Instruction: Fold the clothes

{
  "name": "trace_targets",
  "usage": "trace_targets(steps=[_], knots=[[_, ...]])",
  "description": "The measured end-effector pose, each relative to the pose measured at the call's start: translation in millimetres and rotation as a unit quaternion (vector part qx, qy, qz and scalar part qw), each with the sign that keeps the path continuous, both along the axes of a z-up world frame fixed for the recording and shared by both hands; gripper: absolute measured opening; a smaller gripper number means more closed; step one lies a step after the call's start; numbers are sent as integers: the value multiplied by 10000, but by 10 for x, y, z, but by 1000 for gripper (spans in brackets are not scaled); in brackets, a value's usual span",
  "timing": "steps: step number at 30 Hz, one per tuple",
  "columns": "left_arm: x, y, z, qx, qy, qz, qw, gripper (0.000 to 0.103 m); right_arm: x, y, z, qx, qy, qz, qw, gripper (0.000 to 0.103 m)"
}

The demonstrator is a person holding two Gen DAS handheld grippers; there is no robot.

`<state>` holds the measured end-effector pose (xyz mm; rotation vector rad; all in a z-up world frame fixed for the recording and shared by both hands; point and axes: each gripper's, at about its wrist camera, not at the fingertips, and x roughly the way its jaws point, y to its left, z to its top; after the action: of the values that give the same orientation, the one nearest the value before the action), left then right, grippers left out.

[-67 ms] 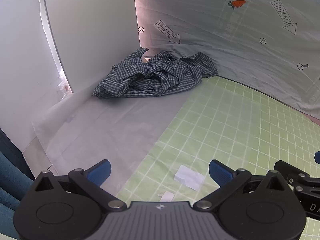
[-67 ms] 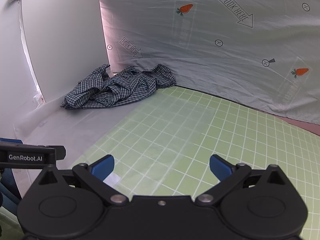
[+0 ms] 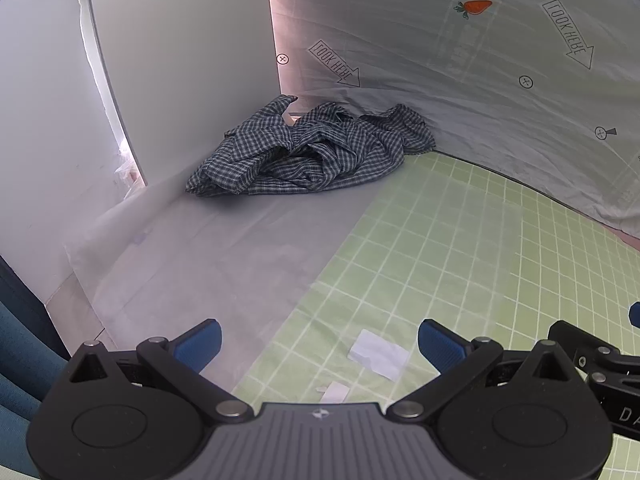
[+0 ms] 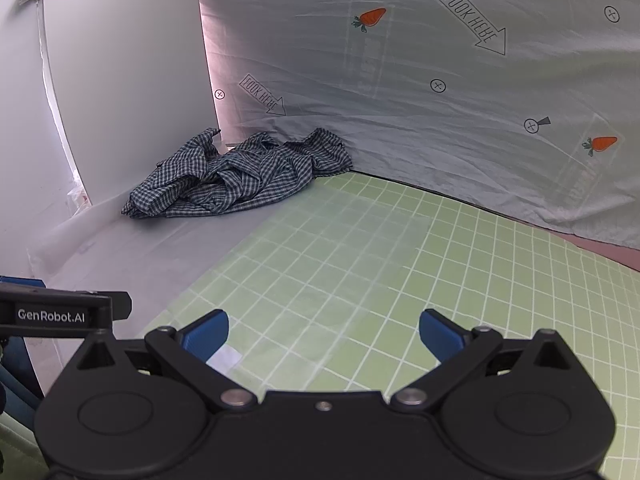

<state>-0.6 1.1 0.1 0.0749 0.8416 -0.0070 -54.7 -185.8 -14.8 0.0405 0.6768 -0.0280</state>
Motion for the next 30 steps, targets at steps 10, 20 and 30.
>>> trace_targets(steps=[10,20,30], knots=[[-30,35,0,1,-3,-10,10000,103,-7,52,4,-18,0,-21,10000,103],[-81,67,22,-19,-5,-24,10000,103,-18,46,-5,-12,15,-7,10000,103],[-76,74,23,-29,5,-53,10000,103,-19,65,-9,-3,4,-16,10000,103]])
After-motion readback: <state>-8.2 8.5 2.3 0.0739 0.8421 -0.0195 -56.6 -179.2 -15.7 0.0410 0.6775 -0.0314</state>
